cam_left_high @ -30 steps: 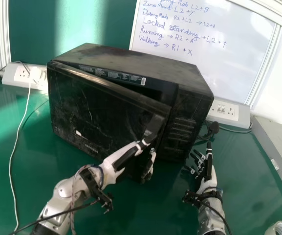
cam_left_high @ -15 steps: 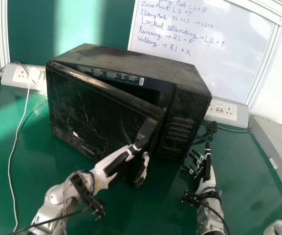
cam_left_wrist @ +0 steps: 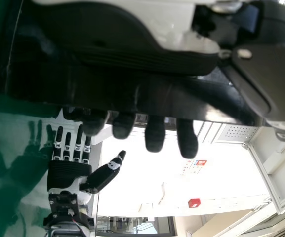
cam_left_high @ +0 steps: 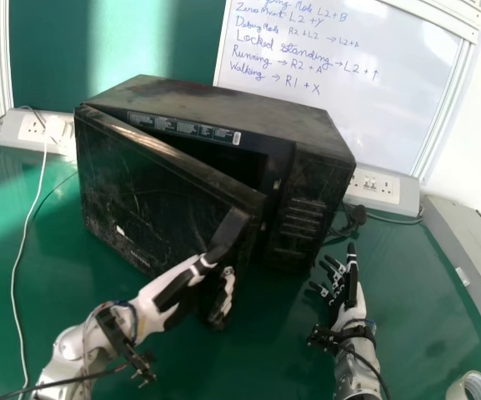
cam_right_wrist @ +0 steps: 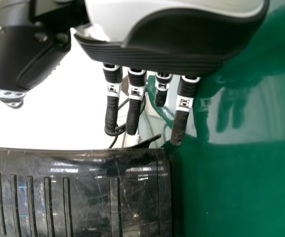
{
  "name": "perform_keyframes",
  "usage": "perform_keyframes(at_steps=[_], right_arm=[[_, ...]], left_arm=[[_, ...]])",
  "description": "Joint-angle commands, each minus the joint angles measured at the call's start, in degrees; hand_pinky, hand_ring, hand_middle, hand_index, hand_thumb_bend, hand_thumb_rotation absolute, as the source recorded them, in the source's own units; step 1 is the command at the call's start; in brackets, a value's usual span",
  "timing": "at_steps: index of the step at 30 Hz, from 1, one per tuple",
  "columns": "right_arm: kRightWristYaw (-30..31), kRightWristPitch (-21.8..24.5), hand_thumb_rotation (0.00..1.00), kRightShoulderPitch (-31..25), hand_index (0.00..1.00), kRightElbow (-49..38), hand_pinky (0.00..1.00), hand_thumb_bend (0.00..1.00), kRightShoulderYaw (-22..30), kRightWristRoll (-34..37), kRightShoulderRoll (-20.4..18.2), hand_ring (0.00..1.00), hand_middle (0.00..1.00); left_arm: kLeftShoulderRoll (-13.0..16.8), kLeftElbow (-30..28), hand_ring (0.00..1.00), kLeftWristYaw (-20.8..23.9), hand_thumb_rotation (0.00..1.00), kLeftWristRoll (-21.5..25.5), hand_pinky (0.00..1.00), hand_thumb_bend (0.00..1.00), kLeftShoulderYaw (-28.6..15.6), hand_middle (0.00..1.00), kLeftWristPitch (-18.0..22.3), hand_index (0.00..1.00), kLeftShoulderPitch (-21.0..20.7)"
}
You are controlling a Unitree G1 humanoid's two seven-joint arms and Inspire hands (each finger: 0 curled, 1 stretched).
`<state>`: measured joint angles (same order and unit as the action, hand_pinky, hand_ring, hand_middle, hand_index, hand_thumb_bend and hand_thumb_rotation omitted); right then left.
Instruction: Open the door of oven
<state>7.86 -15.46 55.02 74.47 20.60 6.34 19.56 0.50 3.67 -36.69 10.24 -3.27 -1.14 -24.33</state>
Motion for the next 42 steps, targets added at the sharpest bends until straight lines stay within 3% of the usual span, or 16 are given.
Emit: perform_keyframes(at_steps=[1, 8, 14, 22, 29, 34, 39, 42], right_arm=[[-0.9, 2.0, 0.85, -3.7, 0.76, 1.8, 0.61, 0.9, 0.3, 0.1, -0.6, 0.74, 0.78], [-1.1, 1.8, 0.85, -3.9, 0.76, 1.9, 0.6, 0.92, 0.1, -0.2, -0.6, 0.73, 0.78], [-1.3, 1.9, 0.85, -3.8, 0.76, 2.0, 0.61, 0.92, 0.4, 0.1, -0.6, 0.73, 0.78], [-1.6, 1.6, 0.85, -3.7, 0.76, 2.0, 0.61, 0.88, 0.4, 0.0, -0.8, 0.73, 0.78], [-1.3, 1.0, 0.86, -3.7, 0.76, 1.9, 0.63, 0.86, 0.5, 0.1, -0.8, 0.74, 0.78], [-1.1, 1.3, 0.85, -3.4, 0.75, 1.9, 0.62, 0.91, 0.7, 0.2, -0.5, 0.73, 0.78], [-1.4, 1.6, 0.84, -3.1, 0.73, 2.0, 0.62, 0.9, 0.4, -0.2, -0.1, 0.73, 0.76], [-1.5, 1.7, 0.85, -2.9, 0.73, 1.9, 0.61, 0.9, 0.3, -0.3, 0.2, 0.72, 0.76]], left_arm=[[-0.1, 0.8, 0.04, 2.9, 0.68, 5.3, 0.0, 0.7, -3.7, 0.08, -1.9, 0.09, 4.2], [1.9, -3.4, 0.04, 2.0, 0.63, 10.0, 0.0, 0.7, -5.3, 0.08, -6.7, 0.08, 6.7], [1.9, -5.8, 0.03, -0.9, 0.61, 14.0, 0.0, 0.63, -6.4, 0.08, -6.2, 0.09, 8.7], [2.1, -10.3, 0.04, -1.3, 0.62, 14.6, 0.0, 0.62, -6.2, 0.08, -6.8, 0.09, 12.3], [1.0, -16.8, 0.05, -0.8, 0.62, 15.7, 0.01, 0.57, -5.4, 0.08, -9.6, 0.09, 17.2], [2.1, -21.1, 0.03, -2.5, 0.59, 18.9, 0.0, 0.58, -6.3, 0.07, -12.9, 0.09, 20.3], [3.8, -24.0, 0.04, -2.6, 0.59, 18.3, 0.0, 0.53, -7.7, 0.08, -11.7, 0.1, 23.1], [4.5, -24.3, 0.04, -3.5, 0.61, 17.5, 0.0, 0.48, -8.4, 0.08, -7.7, 0.09, 24.1]])
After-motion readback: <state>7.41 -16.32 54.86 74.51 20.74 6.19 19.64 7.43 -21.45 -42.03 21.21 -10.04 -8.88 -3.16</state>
